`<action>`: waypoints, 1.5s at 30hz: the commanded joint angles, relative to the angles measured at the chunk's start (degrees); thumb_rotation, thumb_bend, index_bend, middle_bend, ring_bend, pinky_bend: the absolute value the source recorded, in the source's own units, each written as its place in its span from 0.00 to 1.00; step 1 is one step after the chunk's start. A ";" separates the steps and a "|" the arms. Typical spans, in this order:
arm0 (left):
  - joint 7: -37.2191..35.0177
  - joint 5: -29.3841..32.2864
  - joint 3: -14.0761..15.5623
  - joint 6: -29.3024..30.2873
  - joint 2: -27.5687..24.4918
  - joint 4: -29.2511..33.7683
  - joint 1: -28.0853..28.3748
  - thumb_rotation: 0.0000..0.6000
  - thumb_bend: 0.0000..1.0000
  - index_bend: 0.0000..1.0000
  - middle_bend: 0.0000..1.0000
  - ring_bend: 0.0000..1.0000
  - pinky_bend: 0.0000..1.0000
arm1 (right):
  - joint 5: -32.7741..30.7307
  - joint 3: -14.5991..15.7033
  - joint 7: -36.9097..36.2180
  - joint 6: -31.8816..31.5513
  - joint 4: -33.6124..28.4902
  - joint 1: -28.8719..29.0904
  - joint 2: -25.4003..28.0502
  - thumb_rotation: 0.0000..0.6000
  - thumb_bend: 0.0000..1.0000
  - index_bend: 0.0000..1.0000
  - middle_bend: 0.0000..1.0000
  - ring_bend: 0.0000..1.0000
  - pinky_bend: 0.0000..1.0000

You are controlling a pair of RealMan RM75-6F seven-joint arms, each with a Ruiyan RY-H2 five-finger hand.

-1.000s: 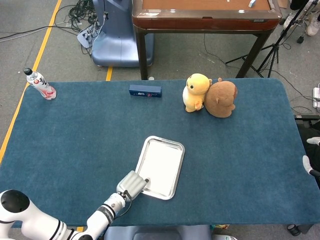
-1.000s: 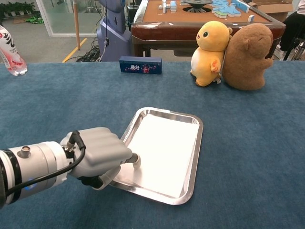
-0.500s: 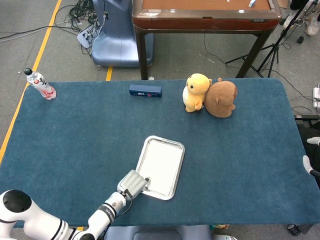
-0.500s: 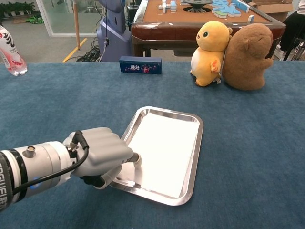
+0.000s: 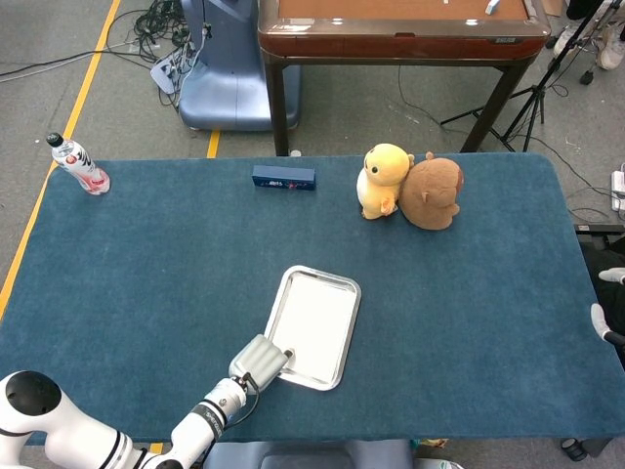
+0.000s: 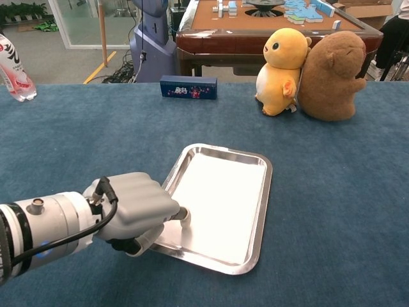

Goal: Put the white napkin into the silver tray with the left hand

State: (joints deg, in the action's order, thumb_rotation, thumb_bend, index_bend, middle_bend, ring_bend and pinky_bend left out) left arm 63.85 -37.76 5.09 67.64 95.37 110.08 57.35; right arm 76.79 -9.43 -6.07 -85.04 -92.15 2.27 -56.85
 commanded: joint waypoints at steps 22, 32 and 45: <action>-6.61 -9.57 0.75 2.15 -3.87 0.12 -3.41 1.00 0.79 0.00 0.83 0.57 0.69 | 0.04 0.08 0.53 0.02 -0.13 0.05 -0.11 1.00 0.39 0.33 0.31 0.16 0.30; -16.97 -22.75 2.82 6.08 -8.66 -3.38 -10.10 1.00 0.43 0.00 0.67 0.46 0.69 | -0.03 0.13 0.83 0.16 -0.10 0.11 -0.19 1.00 0.39 0.33 0.31 0.16 0.30; -34.37 -34.85 3.41 14.00 -15.65 -12.03 -20.75 1.00 0.32 0.00 0.34 0.30 0.51 | 0.11 0.67 3.03 1.28 -0.04 0.79 -1.07 1.00 0.39 0.33 0.31 0.16 0.30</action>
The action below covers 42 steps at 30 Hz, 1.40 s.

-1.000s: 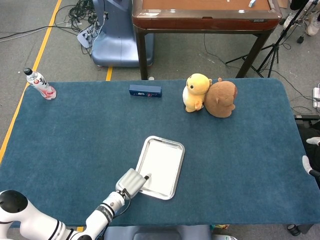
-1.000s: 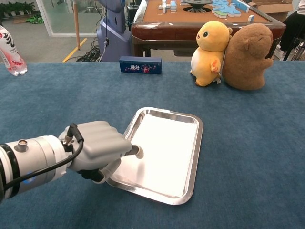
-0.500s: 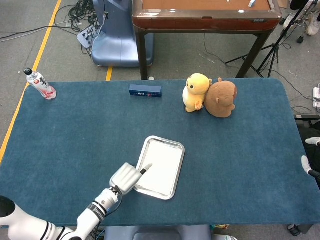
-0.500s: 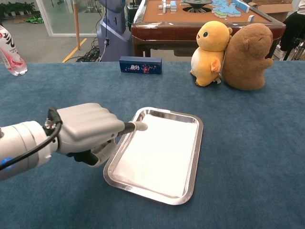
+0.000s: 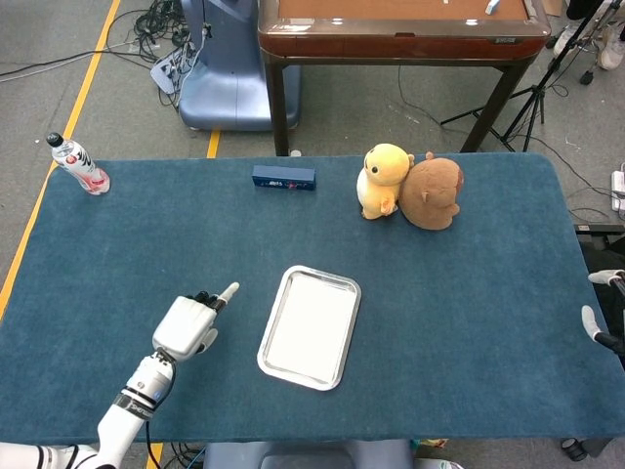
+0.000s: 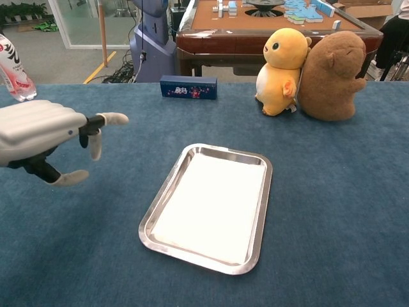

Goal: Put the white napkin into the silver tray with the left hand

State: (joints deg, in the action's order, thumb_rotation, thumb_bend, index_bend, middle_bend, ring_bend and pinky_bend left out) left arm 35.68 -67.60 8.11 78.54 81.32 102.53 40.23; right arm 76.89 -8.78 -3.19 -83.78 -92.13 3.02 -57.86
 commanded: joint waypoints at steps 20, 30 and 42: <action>-11.08 -3.74 1.02 7.38 -13.37 -0.60 -18.40 1.00 0.32 0.10 0.16 0.15 0.34 | 1.04 1.52 5.44 0.53 -0.77 0.56 -1.85 1.00 0.39 0.33 0.32 0.16 0.30; -19.15 -11.44 -0.66 15.84 -12.94 -5.00 -25.77 1.00 0.32 0.18 0.16 0.14 0.32 | 3.99 2.93 8.81 -2.48 -2.76 -0.60 -2.54 1.00 0.39 0.33 0.32 0.16 0.30; -21.85 -12.01 -2.18 11.68 -11.33 -10.58 -28.68 1.00 0.32 0.20 0.16 0.14 0.32 | 3.01 3.25 10.28 0.12 -1.98 0.35 -3.44 1.00 0.39 0.33 0.32 0.16 0.30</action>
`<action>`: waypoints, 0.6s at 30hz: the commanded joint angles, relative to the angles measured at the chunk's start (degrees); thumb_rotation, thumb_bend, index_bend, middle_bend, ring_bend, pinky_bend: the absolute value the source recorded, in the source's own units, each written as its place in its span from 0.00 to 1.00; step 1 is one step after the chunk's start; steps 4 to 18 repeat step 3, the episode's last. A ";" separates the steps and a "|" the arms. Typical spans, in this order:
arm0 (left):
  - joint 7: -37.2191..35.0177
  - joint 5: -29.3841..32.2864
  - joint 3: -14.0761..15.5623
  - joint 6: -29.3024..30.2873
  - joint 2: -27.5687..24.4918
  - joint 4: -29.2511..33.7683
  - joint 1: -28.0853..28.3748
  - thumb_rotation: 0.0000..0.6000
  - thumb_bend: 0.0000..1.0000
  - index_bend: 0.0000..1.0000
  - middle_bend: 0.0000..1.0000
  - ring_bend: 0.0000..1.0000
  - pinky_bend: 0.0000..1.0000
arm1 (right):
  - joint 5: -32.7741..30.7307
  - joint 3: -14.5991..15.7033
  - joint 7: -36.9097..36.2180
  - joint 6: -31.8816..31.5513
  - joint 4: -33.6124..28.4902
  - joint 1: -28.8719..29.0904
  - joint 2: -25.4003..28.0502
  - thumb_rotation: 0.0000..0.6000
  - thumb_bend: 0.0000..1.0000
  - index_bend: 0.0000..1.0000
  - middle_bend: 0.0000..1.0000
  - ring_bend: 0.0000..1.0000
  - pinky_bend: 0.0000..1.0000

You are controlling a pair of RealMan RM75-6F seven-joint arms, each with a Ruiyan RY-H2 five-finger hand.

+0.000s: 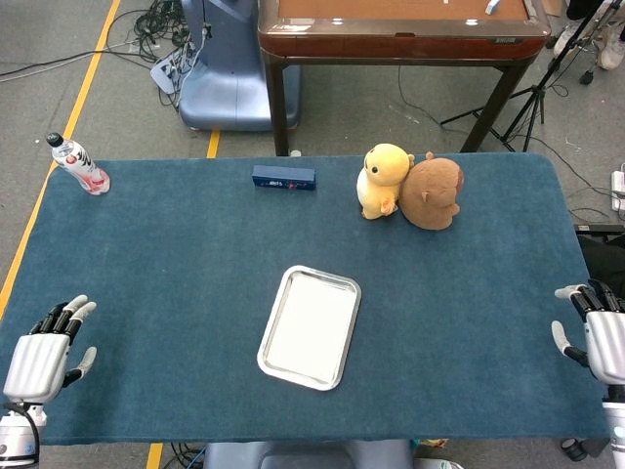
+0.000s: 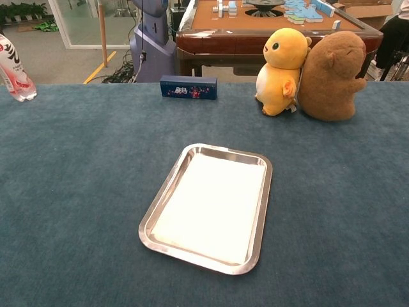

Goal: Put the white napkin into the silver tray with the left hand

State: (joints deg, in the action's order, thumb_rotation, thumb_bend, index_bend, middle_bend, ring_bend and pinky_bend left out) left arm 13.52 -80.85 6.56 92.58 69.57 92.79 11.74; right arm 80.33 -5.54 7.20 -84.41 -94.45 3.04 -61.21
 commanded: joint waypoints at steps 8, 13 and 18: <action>0.87 1.47 -0.98 -4.00 1.00 -1.46 -0.35 1.00 0.32 0.21 0.16 0.14 0.32 | -0.45 0.03 -0.37 1.12 0.31 0.49 0.07 1.00 0.39 0.33 0.32 0.16 0.30; 0.87 1.47 -0.98 -4.00 1.00 -1.46 -0.35 1.00 0.32 0.21 0.16 0.14 0.32 | -0.45 0.03 -0.37 1.12 0.31 0.49 0.07 1.00 0.39 0.33 0.32 0.16 0.30; 0.87 1.47 -0.98 -4.00 1.00 -1.46 -0.35 1.00 0.32 0.21 0.16 0.14 0.32 | -0.45 0.03 -0.37 1.12 0.31 0.49 0.07 1.00 0.39 0.33 0.32 0.16 0.30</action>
